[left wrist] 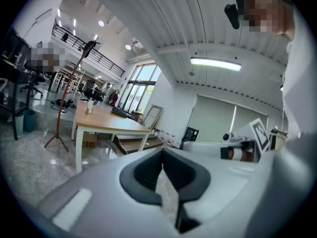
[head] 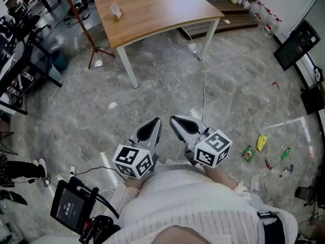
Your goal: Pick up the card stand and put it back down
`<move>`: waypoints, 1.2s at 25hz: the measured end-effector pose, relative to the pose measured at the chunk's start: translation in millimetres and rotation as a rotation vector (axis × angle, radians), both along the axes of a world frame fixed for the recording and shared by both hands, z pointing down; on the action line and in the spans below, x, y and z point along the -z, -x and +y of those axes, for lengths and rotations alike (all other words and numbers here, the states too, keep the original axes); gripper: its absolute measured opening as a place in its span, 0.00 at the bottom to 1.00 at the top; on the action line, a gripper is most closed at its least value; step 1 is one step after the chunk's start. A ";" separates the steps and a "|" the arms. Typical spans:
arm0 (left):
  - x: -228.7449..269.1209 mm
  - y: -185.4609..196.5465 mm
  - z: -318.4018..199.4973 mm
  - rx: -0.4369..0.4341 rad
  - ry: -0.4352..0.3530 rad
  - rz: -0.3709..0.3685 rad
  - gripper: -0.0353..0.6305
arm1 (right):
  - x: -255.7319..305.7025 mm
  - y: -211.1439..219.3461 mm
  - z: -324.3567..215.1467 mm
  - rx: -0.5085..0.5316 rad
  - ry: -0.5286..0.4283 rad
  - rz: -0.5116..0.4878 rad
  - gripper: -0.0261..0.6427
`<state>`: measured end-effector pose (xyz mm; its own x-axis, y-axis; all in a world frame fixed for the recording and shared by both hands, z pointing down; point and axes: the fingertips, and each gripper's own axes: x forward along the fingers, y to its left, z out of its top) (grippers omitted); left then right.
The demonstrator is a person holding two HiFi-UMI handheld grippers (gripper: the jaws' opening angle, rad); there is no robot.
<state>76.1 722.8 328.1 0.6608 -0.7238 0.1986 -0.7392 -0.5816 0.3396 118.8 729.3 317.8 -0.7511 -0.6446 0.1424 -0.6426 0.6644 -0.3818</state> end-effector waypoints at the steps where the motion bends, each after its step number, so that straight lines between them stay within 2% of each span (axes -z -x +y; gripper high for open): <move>1: -0.8 -1.3 -1.8 0.002 0.000 0.001 0.07 | -0.7 -1.3 -1.9 -0.001 0.000 0.000 0.04; 8: -17.9 -19.3 -1.7 -0.014 0.026 -0.007 0.07 | -13.2 -14.8 -13.0 -0.008 0.008 0.014 0.04; 13: -20.9 -16.8 -23.5 -0.005 0.046 0.009 0.07 | -19.8 -12.0 -30.1 0.001 0.027 0.012 0.04; 16: -34.6 -11.1 -41.1 0.000 0.081 0.010 0.07 | -25.3 -7.6 -41.6 0.010 0.034 -0.027 0.04; 21: -32.8 13.9 -111.6 0.016 0.064 0.015 0.07 | -30.6 12.2 -100.3 0.023 0.031 -0.009 0.04; 30: 13.5 69.7 -283.1 0.031 -0.036 0.030 0.07 | 9.4 58.8 -259.1 0.029 -0.057 0.006 0.04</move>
<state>6.5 439.7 314.7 0.6432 -0.7503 0.1526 -0.7468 -0.5709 0.3411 60.0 470.2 308.4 -0.7686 -0.6301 0.1107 -0.6253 0.7032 -0.3384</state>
